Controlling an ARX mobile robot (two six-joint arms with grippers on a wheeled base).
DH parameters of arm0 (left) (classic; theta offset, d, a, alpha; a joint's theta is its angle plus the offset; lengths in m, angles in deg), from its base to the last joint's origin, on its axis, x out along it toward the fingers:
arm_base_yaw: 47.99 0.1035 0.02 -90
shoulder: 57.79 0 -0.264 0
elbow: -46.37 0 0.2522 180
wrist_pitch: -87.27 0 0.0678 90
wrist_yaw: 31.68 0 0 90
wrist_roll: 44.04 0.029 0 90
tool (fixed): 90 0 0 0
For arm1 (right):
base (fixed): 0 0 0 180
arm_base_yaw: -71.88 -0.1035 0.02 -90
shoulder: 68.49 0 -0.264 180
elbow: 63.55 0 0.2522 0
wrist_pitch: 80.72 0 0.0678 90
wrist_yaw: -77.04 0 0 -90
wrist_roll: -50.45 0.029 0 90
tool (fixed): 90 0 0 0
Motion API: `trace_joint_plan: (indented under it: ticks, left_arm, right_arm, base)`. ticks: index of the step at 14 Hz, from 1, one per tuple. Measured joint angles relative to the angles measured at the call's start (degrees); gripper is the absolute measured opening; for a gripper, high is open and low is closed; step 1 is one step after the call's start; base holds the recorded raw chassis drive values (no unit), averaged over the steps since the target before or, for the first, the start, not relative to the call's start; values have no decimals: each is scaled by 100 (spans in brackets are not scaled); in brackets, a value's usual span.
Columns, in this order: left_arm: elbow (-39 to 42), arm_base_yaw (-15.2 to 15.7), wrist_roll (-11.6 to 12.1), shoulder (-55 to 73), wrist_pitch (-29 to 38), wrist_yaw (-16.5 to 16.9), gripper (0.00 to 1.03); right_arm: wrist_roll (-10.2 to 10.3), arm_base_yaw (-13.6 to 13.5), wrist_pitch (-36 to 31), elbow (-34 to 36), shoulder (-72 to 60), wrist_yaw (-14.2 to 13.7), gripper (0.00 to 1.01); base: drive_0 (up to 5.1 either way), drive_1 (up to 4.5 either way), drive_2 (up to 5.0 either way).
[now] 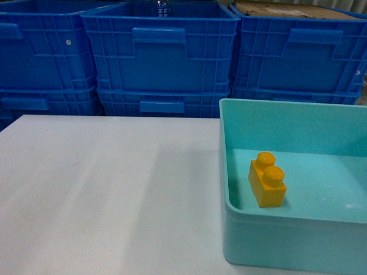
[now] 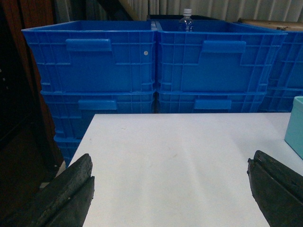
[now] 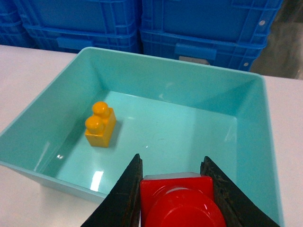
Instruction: Pick red block from blue box to shelf
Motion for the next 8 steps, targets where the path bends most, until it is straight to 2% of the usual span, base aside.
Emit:
trace_joint_plan:
  ticks: [3, 5, 8]
  left_arm:
    - [0, 0, 0, 0, 0, 0, 98]
    - [0, 0, 0, 0, 0, -2, 98]
    - [0, 0, 0, 0, 0, 0, 98]
  right_arm:
    - [-4, -313, -9, 76, 238, -264, 28]
    - [-20, -323, 57, 76, 293, -280, 28]
    - [-157, -317, -2, 114, 409, -348, 28]
  base:
    - [0, 0, 0]
    - [0, 0, 0]
    - [0, 0, 0]
